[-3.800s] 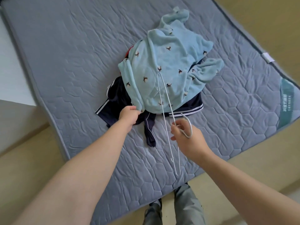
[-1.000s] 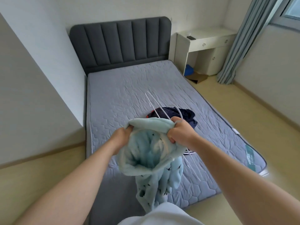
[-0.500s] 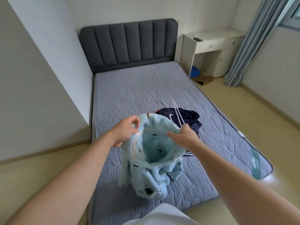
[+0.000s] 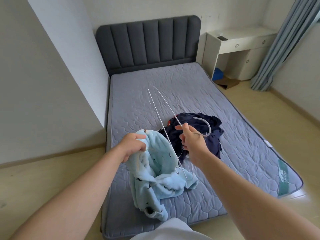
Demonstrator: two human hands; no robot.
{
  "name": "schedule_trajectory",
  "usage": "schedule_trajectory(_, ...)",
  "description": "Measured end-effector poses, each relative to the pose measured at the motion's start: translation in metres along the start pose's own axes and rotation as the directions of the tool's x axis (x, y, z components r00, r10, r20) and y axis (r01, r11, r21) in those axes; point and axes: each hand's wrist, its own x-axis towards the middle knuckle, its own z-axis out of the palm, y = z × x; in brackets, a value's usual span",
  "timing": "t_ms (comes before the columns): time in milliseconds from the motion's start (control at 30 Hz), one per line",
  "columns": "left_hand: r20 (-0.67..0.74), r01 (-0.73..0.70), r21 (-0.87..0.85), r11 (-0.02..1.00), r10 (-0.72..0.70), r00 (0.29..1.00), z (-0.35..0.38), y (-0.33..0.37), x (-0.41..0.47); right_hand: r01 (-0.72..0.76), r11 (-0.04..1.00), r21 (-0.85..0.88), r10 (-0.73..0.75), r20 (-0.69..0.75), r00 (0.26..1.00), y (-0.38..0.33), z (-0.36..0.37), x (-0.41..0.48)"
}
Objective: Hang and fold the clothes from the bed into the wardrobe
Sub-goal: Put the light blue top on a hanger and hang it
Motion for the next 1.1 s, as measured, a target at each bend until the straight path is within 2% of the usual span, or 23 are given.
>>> schedule_trajectory(100,-0.029,-0.029,-0.014,0.999,0.029,0.999,-0.010,0.001,-0.005,-0.073,0.951,0.301,0.068,0.028,0.997,-0.021,0.008,-0.004)
schedule_trajectory(167,-0.078,-0.044,-0.030,0.999,0.042,0.996,-0.016,0.002,-0.009,-0.119,0.899,0.422,0.094,0.079,0.992,-0.030,0.012,-0.005)
schedule_trajectory(267,-0.129,-0.043,-0.088,0.995,0.031,0.991,-0.024,0.001,-0.013,-0.159,0.873,0.460,0.083,0.181,0.980,-0.038,0.021,-0.009)
schedule_trajectory(467,-0.147,-0.035,-0.115,0.993,0.018,0.989,-0.040,0.003,-0.019,-0.211,0.791,0.575,0.050,0.282,0.958,-0.049,0.039,-0.013)
schedule_trajectory(633,-0.115,-0.073,-0.121,0.990,0.059,0.992,-0.051,0.004,-0.026,-0.185,0.788,0.588,-0.012,0.314,0.949,-0.061,0.052,-0.012)
schedule_trajectory(833,-0.074,-0.099,-0.063,0.993,0.095,0.993,-0.061,0.009,-0.029,-0.106,0.805,0.584,-0.081,0.285,0.955,-0.061,0.068,-0.005)
schedule_trajectory(1000,0.055,-0.215,-0.168,0.962,0.227,0.972,-0.078,0.035,-0.043,-0.100,0.829,0.550,-0.067,0.276,0.959,-0.050,0.068,0.006)
schedule_trajectory(1100,0.156,-0.336,-0.224,0.915,0.374,0.914,-0.090,0.060,-0.056,-0.104,0.856,0.506,-0.054,0.288,0.956,-0.040,0.071,0.011)
